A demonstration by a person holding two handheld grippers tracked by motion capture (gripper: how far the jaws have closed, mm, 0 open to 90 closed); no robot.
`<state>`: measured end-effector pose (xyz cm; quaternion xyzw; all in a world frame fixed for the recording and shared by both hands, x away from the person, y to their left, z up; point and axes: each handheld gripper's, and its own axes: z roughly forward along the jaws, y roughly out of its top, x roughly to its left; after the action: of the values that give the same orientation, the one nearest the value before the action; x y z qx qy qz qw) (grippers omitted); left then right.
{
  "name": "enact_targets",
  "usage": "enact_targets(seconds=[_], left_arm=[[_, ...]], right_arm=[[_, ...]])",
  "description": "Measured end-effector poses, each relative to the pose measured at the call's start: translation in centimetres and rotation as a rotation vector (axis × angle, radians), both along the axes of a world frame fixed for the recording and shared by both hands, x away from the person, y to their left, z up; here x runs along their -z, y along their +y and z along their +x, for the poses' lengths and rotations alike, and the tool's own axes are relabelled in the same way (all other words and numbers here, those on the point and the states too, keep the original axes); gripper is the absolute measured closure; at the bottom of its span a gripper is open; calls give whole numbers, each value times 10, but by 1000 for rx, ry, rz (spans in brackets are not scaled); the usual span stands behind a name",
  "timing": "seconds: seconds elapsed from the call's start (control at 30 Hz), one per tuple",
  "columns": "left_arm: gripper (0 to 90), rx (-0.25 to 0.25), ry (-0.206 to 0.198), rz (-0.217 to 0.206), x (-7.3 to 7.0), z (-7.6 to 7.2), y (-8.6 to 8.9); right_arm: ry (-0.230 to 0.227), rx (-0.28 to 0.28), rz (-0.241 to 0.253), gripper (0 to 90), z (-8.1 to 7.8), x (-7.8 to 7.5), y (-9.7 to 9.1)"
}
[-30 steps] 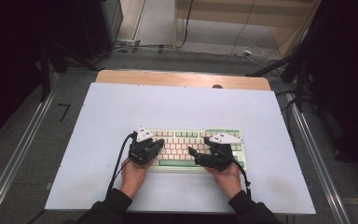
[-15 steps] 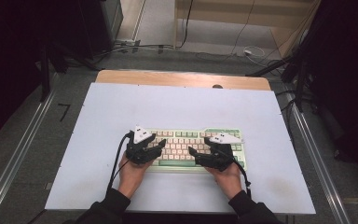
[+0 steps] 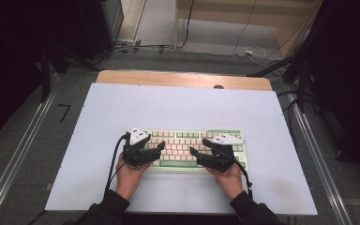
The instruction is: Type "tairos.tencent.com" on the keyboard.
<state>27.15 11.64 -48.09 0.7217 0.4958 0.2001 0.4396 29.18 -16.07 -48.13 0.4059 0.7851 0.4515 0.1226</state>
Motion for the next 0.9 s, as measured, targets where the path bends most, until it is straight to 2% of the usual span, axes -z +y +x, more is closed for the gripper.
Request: enact_targets(seconds=[0.23, 0.43, 0.53, 0.63, 0.9], left_arm=[[377, 3, 6, -37, 2, -2, 7], [362, -4, -3, -55, 2, -3, 8], [362, -3, -6, -52, 2, -3, 7], [362, -4, -7, -52, 2, -4, 7], [362, -10, -4, -53, 3, -3, 7]], right_arm=[[-23, -28, -10, 528, -4, 0, 5], [-23, -78, -8, 763, -7, 2, 9], [-23, -99, -10, 841, -8, 3, 12], [-25, -114, -16, 872, -9, 4, 15], [-17, -135, -20, 874, -10, 5, 18]])
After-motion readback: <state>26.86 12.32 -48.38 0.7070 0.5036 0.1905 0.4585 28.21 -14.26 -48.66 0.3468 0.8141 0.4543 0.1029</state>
